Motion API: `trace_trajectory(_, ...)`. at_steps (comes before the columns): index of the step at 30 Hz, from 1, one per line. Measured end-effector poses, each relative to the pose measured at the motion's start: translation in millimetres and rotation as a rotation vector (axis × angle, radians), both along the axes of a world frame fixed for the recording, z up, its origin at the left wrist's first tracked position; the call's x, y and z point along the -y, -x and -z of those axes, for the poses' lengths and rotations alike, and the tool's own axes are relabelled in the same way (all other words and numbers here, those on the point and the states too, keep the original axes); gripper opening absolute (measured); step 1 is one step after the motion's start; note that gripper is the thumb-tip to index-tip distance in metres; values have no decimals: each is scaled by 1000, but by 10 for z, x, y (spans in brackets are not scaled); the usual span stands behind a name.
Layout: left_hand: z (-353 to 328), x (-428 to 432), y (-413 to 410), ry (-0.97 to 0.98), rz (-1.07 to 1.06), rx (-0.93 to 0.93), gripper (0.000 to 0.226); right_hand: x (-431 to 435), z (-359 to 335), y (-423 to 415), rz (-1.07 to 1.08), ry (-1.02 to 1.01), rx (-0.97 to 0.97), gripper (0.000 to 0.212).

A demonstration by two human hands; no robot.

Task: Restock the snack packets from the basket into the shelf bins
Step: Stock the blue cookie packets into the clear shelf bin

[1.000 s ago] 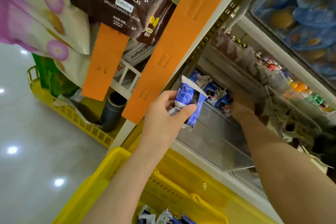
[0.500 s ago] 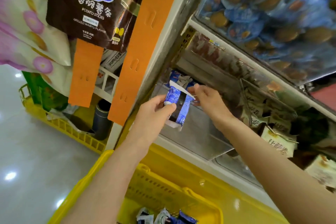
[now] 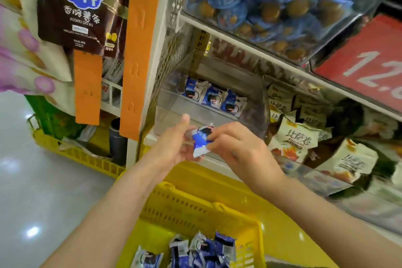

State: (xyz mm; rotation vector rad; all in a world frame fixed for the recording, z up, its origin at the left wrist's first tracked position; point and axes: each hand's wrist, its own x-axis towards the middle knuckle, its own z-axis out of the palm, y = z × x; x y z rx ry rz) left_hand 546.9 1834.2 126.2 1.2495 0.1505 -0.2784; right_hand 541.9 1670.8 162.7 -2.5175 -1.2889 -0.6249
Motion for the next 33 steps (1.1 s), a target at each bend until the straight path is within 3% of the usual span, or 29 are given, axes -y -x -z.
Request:
trace_trajectory(2, 22, 42, 18, 84, -22, 51, 31, 67, 67, 77, -42, 121, 58, 5)
trace_trajectory(4, 38, 62, 20, 122, -82, 73, 18, 130, 140, 145, -73, 131, -4, 12)
trace_trajectory(8, 37, 114, -13, 74, -203, 145, 17, 181, 198, 212, 130, -179, -370, 27)
trace_trajectory(12, 33, 170, -52, 21, -220, 264, 15, 145, 138, 50, 365, -424, -554, 45)
trace_trajectory(15, 29, 189, -87, -109, -202, 369, 8, 79, 123, -62, 348, -479, -797, 42)
trace_trajectory(18, 32, 220, -119, -330, -191, 494, 6, 55, 117, -127, 328, -397, -748, 33)
trace_trajectory(23, 11, 212, -158, -379, -91, 359, 35, 147, 39, -253, 275, -509, -841, 18)
trace_trajectory(27, 5, 201, -123, -266, -35, 299, 28, 257, 61, -283, 277, -834, -1057, 23)
trace_trajectory(28, 8, 204, -109, -236, -66, 319, 24, 303, 64, -277, 271, -834, -1099, 29)
trace_trajectory(30, -5, 211, -71, -219, -93, 377, 22, 391, 64, -240, 294, -642, -1116, 42)
trace_trajectory(33, -27, 238, -4, -288, -57, 496, 25, 445, 57, -131, 326, -337, -957, 48)
